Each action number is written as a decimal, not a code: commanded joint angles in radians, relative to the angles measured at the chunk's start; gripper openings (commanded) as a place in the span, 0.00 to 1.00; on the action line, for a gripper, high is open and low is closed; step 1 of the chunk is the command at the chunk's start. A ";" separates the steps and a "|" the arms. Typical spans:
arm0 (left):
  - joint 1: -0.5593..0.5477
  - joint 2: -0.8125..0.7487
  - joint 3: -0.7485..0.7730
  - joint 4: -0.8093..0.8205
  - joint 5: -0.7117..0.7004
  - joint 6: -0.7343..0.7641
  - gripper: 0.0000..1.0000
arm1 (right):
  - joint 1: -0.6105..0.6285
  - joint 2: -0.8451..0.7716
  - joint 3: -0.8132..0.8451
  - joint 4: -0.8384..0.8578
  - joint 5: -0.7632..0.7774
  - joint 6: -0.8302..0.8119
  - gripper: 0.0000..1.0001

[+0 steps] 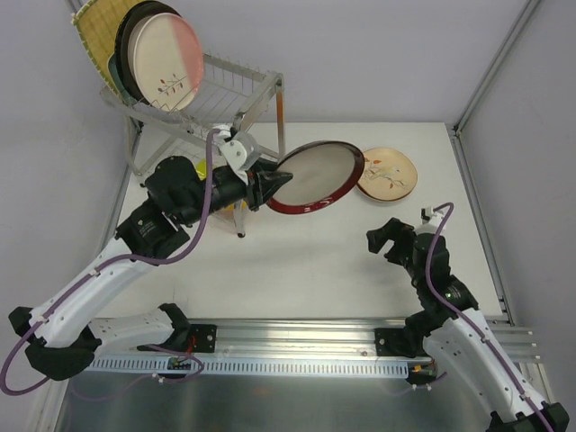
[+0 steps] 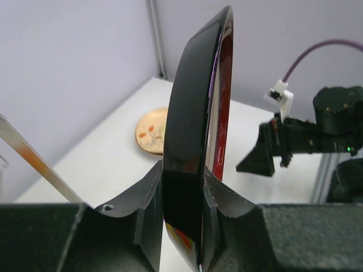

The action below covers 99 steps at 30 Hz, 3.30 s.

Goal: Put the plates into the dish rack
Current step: Pass the plate from the right arm to the left, then insert the plate into the dish rack

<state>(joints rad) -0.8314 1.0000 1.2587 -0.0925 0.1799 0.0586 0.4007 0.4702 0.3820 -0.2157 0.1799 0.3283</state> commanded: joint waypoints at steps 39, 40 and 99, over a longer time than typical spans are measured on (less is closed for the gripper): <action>0.739 0.404 0.821 0.142 0.167 0.109 0.00 | -0.005 0.386 0.158 0.114 -0.240 -0.081 1.00; 0.759 0.404 0.809 0.143 0.164 0.110 0.00 | -0.005 0.392 0.164 0.118 -0.244 -0.080 1.00; 0.974 0.575 0.711 0.129 0.297 0.187 0.00 | -0.005 0.507 0.238 0.113 -0.352 -0.130 1.00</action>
<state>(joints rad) 0.1184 1.6039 1.9541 -0.1455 0.4644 0.2474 0.3988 0.9756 0.5686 -0.1184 -0.1558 0.2153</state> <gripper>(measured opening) 0.235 0.994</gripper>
